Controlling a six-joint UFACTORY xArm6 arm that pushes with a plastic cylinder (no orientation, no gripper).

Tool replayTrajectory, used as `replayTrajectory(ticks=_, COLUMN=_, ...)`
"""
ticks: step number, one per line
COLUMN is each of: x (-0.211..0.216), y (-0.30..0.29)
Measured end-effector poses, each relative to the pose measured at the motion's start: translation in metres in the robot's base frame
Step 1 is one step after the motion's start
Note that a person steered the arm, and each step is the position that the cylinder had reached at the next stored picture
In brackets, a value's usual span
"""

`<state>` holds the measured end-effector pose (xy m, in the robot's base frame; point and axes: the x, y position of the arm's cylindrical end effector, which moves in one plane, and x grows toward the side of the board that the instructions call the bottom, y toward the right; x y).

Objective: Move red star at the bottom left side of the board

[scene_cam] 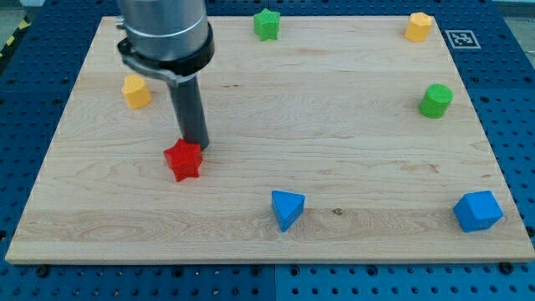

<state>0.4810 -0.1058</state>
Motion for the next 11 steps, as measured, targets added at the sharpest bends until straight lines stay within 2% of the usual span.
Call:
replayTrajectory(ticks=3, x=0.077, y=-0.007)
replayTrajectory(ticks=4, x=0.088, y=-0.007)
replayTrajectory(ticks=7, x=0.112, y=0.007)
replayTrajectory(ticks=10, x=0.113, y=-0.068)
replayTrajectory(ticks=11, x=0.114, y=-0.068)
